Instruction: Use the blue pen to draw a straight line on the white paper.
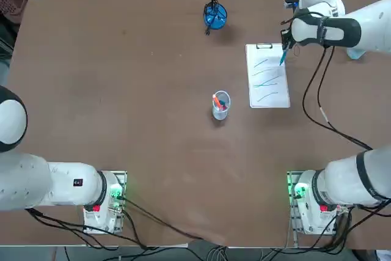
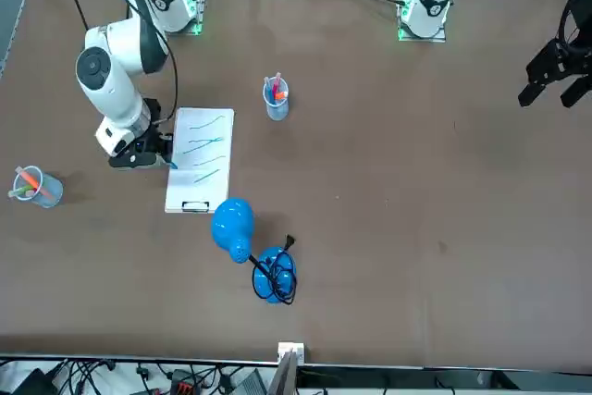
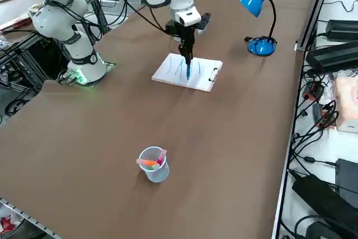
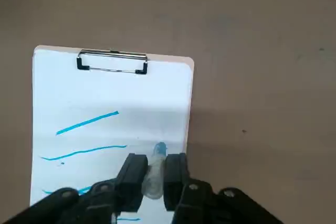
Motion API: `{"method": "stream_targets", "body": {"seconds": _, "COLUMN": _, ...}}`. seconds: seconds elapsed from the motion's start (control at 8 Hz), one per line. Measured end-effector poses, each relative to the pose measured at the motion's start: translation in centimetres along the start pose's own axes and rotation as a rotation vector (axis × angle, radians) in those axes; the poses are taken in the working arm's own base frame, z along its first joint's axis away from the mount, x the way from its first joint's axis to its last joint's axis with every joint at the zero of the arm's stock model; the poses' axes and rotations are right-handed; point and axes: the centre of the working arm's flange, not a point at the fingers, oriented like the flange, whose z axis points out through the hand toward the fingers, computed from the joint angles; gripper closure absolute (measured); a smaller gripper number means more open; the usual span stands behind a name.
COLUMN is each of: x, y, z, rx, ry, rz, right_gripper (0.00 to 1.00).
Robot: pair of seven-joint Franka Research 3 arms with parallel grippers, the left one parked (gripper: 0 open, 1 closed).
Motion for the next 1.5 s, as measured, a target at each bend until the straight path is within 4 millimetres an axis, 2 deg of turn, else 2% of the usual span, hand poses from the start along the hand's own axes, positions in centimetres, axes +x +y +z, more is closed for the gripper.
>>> {"method": "stream_targets", "body": {"seconds": 0.25, "x": -0.5, "y": -1.5, "z": 0.3, "rx": 0.001, "ry": -0.007, "rz": 0.008, "right_gripper": 0.78}}
{"method": "stream_targets", "body": {"seconds": 0.88, "x": -1.2, "y": -2.4, "z": 0.8, "rx": -0.001, "ry": -0.019, "rz": 0.026, "right_gripper": 0.78}}
{"method": "stream_targets", "body": {"seconds": 1.5, "x": -2.3, "y": -7.4, "z": 0.7, "rx": -0.001, "ry": -0.017, "rz": 0.119, "right_gripper": 0.78}}
